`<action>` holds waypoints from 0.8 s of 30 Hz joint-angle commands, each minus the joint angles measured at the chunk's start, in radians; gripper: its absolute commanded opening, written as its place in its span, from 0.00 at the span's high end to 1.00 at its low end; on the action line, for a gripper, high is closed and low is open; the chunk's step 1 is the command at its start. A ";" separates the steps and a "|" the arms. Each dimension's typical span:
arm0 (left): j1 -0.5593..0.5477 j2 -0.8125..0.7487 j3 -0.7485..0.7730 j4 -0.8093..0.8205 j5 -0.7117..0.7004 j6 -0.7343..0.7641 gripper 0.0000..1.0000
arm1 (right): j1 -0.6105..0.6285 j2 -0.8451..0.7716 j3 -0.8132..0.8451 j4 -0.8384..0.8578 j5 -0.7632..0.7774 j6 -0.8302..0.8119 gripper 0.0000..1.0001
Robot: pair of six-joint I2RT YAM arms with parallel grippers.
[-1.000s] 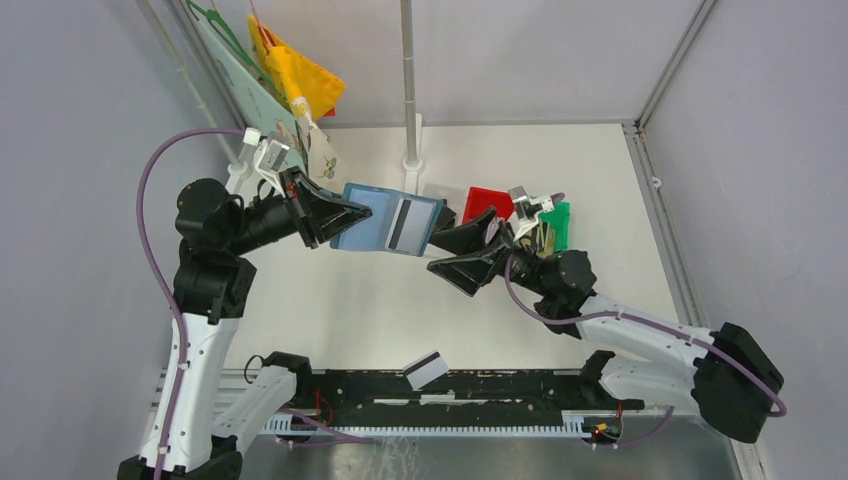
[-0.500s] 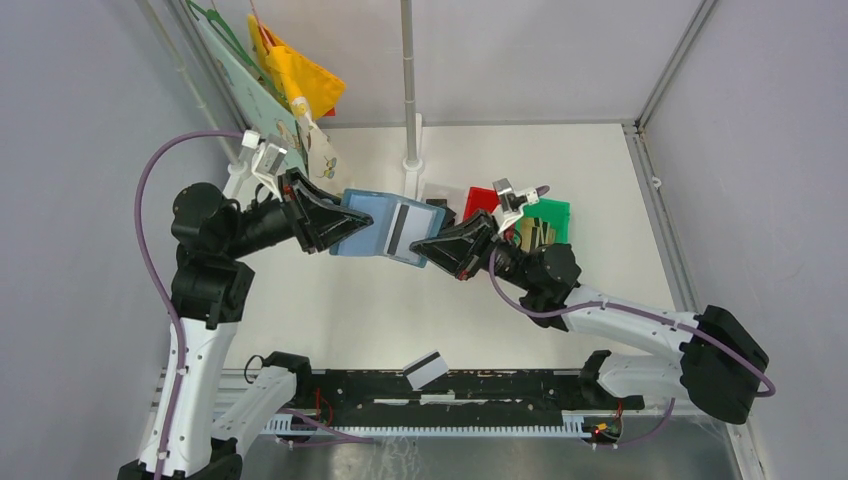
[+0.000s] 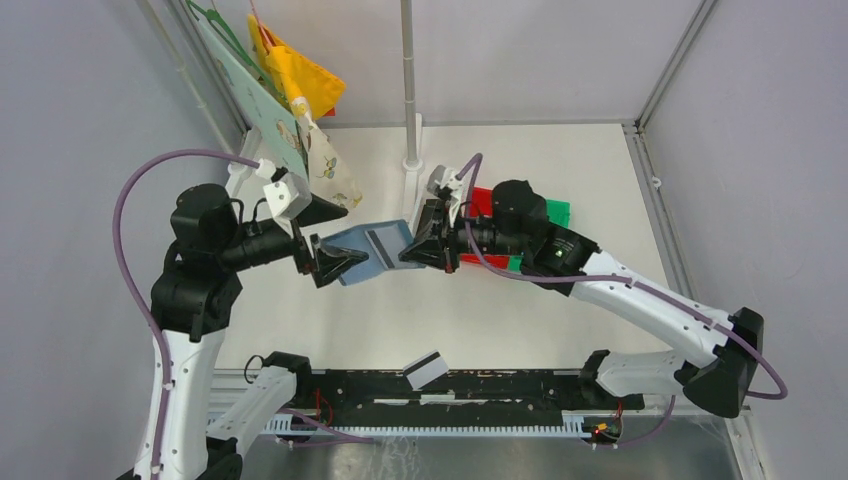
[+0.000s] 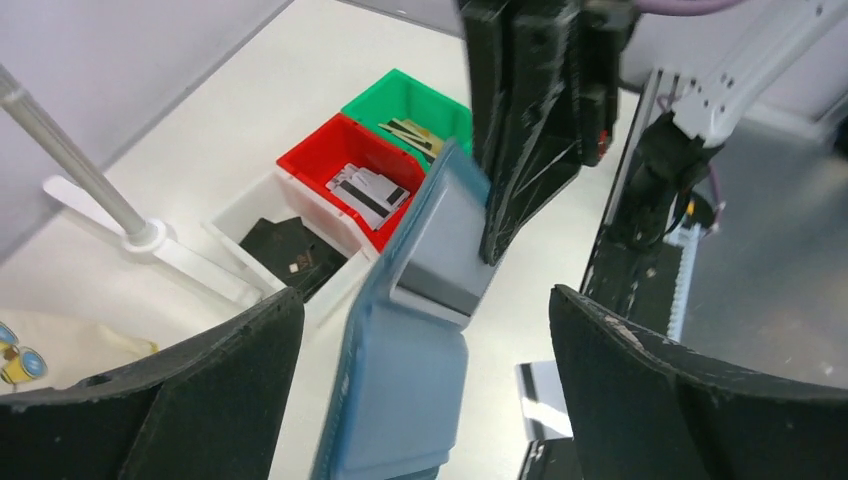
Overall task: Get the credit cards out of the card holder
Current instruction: Remove the credit card from the card holder.
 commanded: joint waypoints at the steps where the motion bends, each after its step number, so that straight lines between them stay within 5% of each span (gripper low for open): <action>1: 0.000 0.004 0.041 -0.176 0.074 0.338 0.05 | 0.020 0.061 0.077 -0.293 -0.076 -0.188 1.00; 15: -0.007 0.170 0.022 -0.692 0.232 0.798 0.25 | 0.156 0.282 0.396 -0.507 -0.071 -0.332 1.00; 19: -0.016 0.184 0.019 -0.709 0.244 0.800 0.46 | 0.168 0.330 0.474 -0.526 -0.084 -0.341 1.00; 22: -0.022 0.189 0.018 -0.709 0.250 0.801 0.75 | 0.170 0.336 0.500 -0.514 -0.080 -0.333 1.00; 24: -0.022 0.191 0.025 -0.707 0.245 0.802 0.89 | 0.168 0.305 0.465 -0.455 -0.062 -0.311 0.86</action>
